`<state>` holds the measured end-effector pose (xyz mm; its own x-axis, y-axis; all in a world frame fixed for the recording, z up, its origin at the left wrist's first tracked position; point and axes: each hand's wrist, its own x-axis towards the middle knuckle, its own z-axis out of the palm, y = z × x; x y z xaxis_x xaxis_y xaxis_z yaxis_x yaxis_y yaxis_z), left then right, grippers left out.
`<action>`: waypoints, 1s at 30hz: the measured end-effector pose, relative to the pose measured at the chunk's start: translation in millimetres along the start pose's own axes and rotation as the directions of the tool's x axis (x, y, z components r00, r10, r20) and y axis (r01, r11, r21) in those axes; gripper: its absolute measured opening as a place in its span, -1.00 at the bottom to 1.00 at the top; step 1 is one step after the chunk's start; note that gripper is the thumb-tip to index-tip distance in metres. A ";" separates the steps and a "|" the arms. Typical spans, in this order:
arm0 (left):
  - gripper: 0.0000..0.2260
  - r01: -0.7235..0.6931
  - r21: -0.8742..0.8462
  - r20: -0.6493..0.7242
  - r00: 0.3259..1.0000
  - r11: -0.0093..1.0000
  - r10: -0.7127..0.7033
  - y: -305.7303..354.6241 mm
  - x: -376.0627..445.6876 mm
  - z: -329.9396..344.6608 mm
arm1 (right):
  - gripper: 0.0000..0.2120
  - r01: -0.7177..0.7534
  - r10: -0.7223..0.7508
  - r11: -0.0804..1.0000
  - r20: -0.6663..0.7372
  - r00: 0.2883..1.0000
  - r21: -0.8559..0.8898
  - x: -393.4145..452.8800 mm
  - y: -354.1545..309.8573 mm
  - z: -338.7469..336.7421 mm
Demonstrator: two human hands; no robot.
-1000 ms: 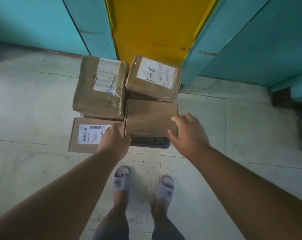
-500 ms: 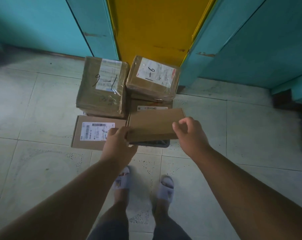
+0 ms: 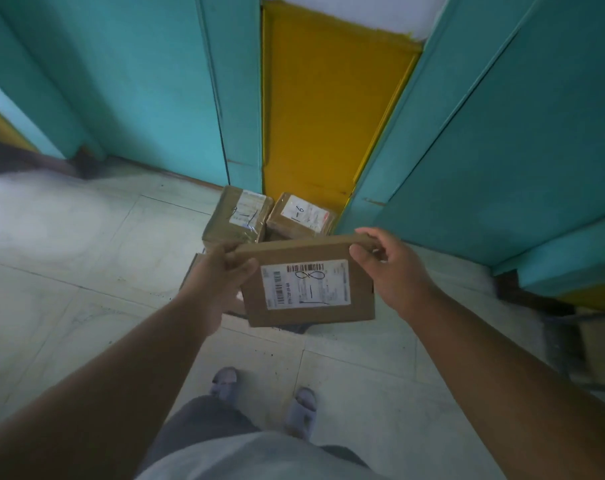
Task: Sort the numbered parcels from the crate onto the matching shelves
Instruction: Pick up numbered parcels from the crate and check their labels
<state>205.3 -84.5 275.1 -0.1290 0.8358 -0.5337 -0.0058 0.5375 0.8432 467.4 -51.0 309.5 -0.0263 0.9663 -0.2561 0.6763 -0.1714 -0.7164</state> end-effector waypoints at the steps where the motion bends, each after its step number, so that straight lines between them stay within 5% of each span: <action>1: -0.80 0.009 -0.058 0.013 1.000 0.998 -0.008 5.5 -5.5 -3.3 | -0.65 0.004 -0.004 0.999 -0.003 1.000 0.044 -0.3 -8.5 -2.0; 8: -0.86 0.053 -0.130 0.136 0.990 0.990 -0.035 15.0 -20.6 -42.3 | -0.77 0.024 0.003 0.983 -0.145 0.989 0.184 -6.6 -58.4 11.6; 13: -0.53 0.012 0.025 0.249 0.968 1.000 -0.018 9.3 -23.3 -96.1 | -0.53 0.001 0.007 0.991 -0.057 0.998 0.136 -9.6 -93.8 44.1; 22: -0.36 0.004 0.057 0.031 1.000 0.998 -0.005 0.4 -14.6 -200.1 | -0.60 0.124 -0.129 0.991 0.081 0.988 0.058 16.1 -171.8 119.4; 26: -0.50 0.085 -0.255 -0.085 0.990 0.963 -0.110 -12.7 -14.9 -221.6 | -0.81 0.021 0.003 0.955 -0.083 0.997 0.296 22.1 -185.6 150.8; 30: -0.74 0.116 -0.428 -0.014 0.991 0.896 -0.135 -12.9 -22.7 -218.4 | -0.78 -0.155 0.115 0.874 0.115 0.987 0.460 15.3 -184.5 186.5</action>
<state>-8.2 -134.8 290.4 -0.1408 0.7541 -0.6415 -0.4449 0.5307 0.7214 205.0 -40.5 316.8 -0.0326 0.9118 -0.4094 0.2567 -0.3883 -0.8851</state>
